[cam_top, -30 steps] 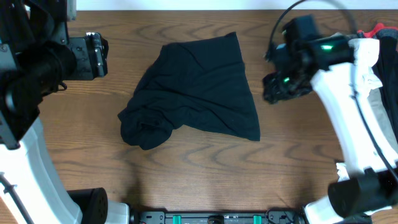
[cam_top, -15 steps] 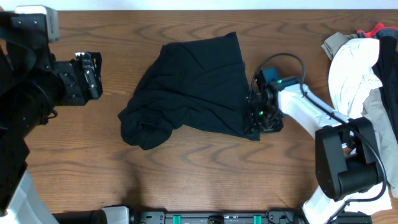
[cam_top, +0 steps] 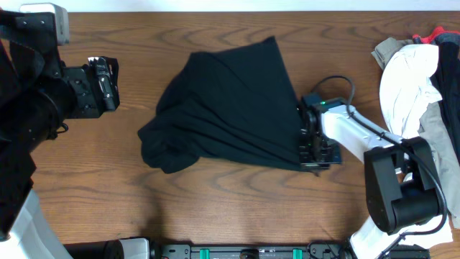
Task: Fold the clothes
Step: 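Reach both grippers to the shirt's left and right edges and grasp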
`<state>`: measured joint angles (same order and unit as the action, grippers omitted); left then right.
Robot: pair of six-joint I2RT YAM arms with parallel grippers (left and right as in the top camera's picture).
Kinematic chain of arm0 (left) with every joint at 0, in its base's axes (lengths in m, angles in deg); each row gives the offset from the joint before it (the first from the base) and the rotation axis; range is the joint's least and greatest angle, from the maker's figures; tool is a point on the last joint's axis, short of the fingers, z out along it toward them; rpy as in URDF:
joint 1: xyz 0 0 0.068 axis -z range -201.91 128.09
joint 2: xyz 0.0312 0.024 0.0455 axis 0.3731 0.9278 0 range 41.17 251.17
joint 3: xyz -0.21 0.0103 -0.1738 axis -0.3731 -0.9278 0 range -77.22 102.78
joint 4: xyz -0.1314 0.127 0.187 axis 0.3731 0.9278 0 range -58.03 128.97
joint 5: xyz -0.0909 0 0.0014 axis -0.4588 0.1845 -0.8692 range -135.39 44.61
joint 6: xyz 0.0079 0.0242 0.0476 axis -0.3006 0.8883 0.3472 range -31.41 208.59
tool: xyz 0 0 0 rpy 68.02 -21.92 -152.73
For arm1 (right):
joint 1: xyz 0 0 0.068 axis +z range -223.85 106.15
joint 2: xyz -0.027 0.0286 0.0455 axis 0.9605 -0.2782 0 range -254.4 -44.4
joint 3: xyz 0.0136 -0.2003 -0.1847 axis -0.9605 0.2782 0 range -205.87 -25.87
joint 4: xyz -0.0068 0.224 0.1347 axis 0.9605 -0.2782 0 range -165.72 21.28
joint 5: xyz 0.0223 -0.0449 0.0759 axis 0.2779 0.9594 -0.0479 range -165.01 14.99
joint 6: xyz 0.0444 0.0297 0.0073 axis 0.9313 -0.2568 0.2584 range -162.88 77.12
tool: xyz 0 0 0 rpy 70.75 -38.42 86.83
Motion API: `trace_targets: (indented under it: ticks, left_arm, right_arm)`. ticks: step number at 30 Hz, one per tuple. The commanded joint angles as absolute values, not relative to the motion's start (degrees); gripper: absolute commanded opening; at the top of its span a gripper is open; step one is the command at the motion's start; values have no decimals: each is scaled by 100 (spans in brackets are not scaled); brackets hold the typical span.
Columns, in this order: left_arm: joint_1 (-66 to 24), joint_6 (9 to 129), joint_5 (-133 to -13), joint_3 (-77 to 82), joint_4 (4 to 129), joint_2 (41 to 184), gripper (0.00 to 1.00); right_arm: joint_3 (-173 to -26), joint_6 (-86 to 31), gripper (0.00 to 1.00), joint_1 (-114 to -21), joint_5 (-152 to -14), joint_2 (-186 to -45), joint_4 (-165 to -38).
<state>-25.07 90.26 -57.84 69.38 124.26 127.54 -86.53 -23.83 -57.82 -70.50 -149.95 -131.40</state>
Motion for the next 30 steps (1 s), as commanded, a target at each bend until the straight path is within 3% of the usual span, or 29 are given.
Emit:
trace_targets:
  ticks: [1,7,16,21,26,30]
  left_arm:
    - [-2509,9000,-5732,6735,12876,12765,82]
    - [-2509,8996,-5839,6068,12874,12772,82]
    - [-2310,9002,-6466,4364,12835,12879,81]
    - [-1816,9155,-6464,3137,12439,12879,78]
    - [-1138,9193,-6280,1846,11615,12877,78]
    - [-732,9007,-6081,755,10942,12879,78]
  right_arm:
    - [-8832,-1988,1,-6101,-5128,-14807,-13468]
    - [-8883,-1804,7,-6424,-4951,-14423,-13553]
    - [-8887,-1887,48,-6643,-5413,-13977,-13317]
    - [-8887,-2326,54,-6645,-6215,-13815,-13127]
    - [-8887,-3507,58,-6645,-8341,-13765,-12696]
    - [-8887,-3520,60,-6645,-8647,-13765,-12633]
